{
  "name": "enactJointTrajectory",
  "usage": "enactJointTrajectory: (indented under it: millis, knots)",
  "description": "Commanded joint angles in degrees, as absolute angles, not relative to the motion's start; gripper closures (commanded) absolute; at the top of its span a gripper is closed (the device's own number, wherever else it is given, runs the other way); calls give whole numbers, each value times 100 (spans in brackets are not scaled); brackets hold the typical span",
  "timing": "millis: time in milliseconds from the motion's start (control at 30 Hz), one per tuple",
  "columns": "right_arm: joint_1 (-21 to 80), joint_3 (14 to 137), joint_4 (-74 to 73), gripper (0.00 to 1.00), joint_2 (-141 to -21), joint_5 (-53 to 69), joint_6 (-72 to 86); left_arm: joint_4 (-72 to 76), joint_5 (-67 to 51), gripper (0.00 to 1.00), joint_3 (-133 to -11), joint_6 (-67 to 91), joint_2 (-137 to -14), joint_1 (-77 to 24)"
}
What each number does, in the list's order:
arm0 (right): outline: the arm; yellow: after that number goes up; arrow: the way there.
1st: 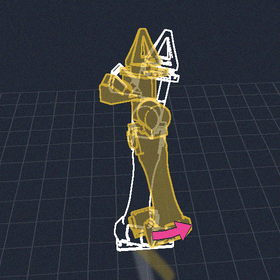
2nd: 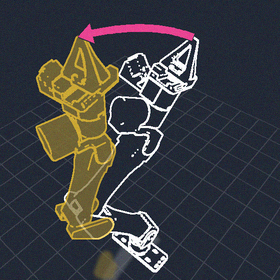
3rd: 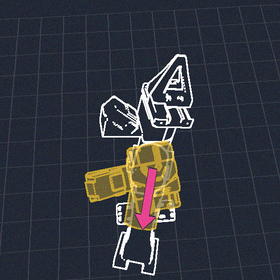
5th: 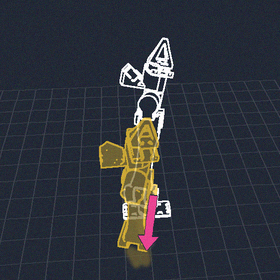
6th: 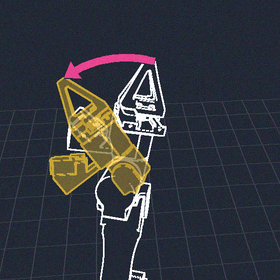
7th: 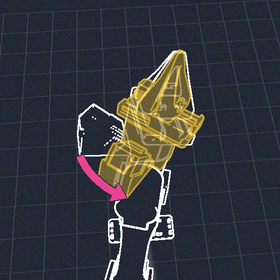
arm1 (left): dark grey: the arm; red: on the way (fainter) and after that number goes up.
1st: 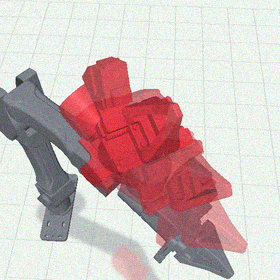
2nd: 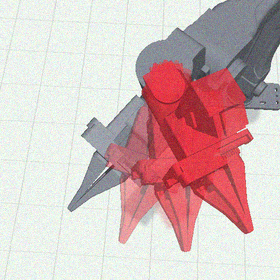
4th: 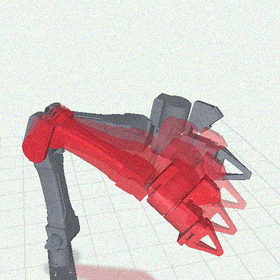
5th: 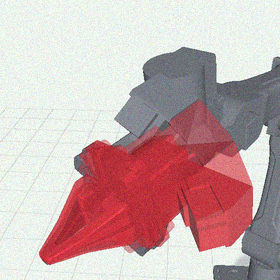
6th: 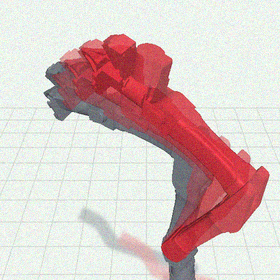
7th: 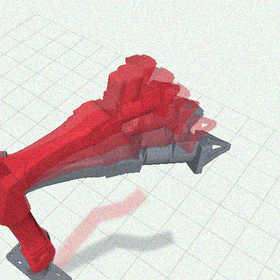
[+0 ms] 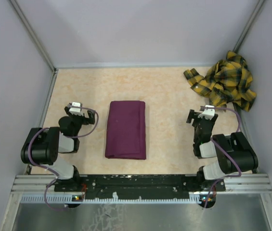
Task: Open and lay out the surgical kit
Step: Open the surgical kit at the center of the board.
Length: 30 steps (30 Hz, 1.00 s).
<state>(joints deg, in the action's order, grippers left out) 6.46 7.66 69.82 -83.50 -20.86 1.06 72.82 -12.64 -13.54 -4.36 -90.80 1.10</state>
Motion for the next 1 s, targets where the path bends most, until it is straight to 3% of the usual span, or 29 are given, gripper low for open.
enactJointTrajectory:
  millis: [0,967]
  knots:
    - [632,936,7291,16,-8350,-2127,44,7304,-1287,0,-1397,-474,-9105,84]
    - [632,774,7271,16,-7988,-2139,9,7475,-1400,0,-1233,-504,-8938,95]
